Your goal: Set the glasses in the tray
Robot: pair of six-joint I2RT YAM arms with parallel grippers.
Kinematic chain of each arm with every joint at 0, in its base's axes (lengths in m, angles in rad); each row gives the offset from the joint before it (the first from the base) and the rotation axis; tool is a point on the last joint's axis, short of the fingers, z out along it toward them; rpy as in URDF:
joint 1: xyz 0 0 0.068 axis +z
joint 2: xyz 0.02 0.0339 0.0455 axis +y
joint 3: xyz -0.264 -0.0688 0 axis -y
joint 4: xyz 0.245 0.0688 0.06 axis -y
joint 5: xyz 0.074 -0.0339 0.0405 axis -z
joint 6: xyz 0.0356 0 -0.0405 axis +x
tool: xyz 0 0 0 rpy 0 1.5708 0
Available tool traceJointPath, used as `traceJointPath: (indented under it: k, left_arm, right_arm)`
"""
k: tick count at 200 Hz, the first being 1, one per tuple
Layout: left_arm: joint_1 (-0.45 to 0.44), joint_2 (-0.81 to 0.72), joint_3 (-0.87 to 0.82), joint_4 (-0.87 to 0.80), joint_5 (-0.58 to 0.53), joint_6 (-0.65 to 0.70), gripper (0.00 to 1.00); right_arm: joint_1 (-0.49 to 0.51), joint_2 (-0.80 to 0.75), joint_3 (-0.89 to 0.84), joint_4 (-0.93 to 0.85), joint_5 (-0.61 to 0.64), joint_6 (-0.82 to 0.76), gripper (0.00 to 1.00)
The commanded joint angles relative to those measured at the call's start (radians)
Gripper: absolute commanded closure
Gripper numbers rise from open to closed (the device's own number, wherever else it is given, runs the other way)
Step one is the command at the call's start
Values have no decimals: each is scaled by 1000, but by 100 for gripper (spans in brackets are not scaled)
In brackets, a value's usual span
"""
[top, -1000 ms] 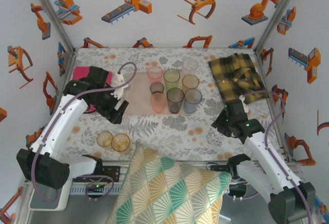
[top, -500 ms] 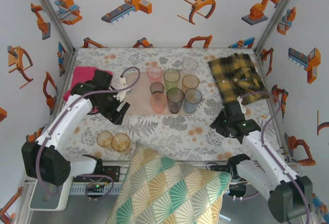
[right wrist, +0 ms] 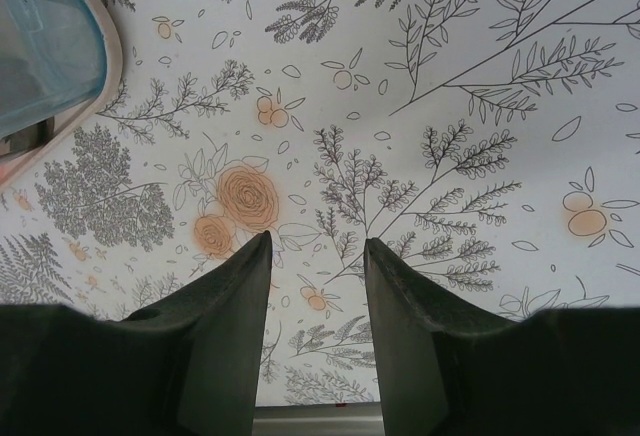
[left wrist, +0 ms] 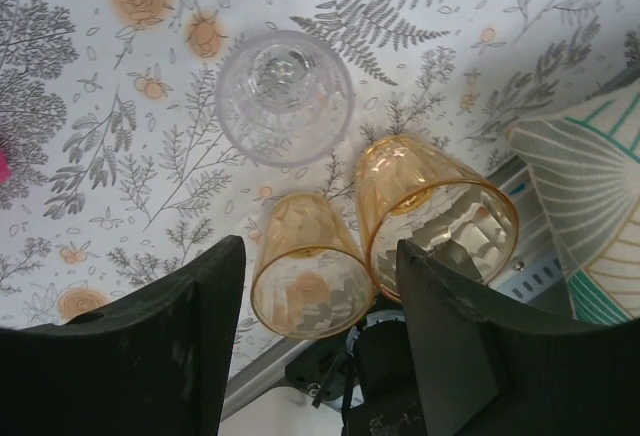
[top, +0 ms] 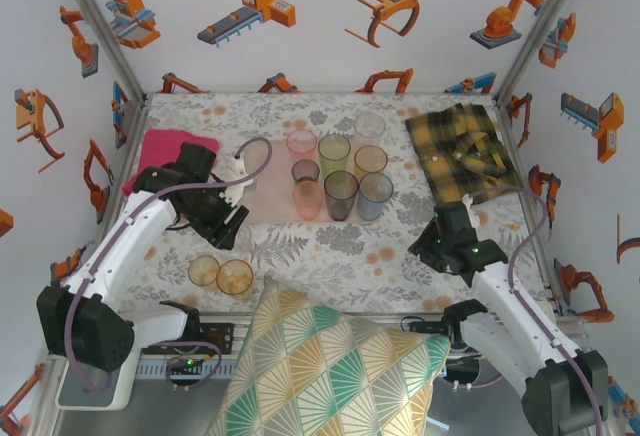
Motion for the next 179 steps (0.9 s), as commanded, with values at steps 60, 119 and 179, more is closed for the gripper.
traceJointPath:
  k: [60,119,179]
  left_arm:
    - [-109,-57,-112,0,-38,63,43]
    - [-168,-78,-169,62,-84,39,47]
    - [-211,-73,-205,71,-81,26,53]
  right_arm:
    - [-8,33,-16,58,-2,28,58]
    - [-7,39,-18,66,-5,30,58]
    - [-9,39,-23,75,-7,33,58]
